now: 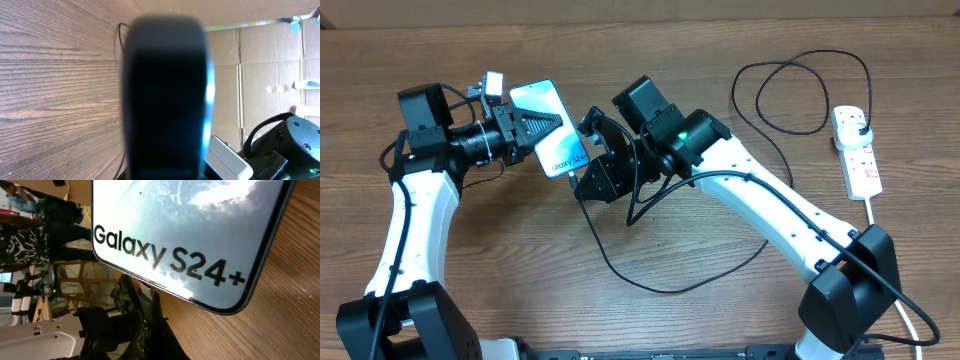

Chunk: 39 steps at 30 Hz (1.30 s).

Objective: Plug charger to phone and switch on socket

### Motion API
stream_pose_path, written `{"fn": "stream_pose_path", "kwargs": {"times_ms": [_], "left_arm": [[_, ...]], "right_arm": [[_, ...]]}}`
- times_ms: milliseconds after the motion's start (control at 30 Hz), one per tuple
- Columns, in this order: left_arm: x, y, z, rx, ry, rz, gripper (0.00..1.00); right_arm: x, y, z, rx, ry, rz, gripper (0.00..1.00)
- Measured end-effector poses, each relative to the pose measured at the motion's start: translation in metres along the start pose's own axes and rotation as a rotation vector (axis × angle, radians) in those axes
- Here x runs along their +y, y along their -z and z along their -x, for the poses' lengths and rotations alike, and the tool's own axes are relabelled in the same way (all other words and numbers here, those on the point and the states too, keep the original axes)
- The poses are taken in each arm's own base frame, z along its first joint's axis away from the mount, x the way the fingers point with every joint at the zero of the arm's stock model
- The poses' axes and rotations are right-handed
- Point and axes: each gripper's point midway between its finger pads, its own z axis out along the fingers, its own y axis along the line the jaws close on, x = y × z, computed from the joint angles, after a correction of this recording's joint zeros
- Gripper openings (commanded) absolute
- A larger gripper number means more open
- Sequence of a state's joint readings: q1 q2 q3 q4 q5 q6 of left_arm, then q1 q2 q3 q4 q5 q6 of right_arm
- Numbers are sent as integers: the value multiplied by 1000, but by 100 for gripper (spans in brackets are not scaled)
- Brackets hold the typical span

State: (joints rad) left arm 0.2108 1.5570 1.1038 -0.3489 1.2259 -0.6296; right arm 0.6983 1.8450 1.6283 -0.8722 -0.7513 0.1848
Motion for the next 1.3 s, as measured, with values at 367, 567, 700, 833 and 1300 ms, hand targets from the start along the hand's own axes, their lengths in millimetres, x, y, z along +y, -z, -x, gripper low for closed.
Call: {"fn": "stream_pose_path", "kwargs": {"times_ms": [367,567,700,833,1300], "left_arm": [[0,0,0,-1,21,0,4],[0,0,1,-1,19,0,4],[-1,0,1,-3,14,-1,5],[-3,0,4,-10,-11,-7,4],[-17,0,9,-9,-108,-61,5]], "right_arm": [[-7,1,1,-7,-34,-31,4],[-9,2,0,-3,-46,-39,4],[-9,3,0,-3,-51,-35,4],[-8,3,-1,-1,-50,-28,4],[-4,3,-2,5,-52,-7,4]]}}
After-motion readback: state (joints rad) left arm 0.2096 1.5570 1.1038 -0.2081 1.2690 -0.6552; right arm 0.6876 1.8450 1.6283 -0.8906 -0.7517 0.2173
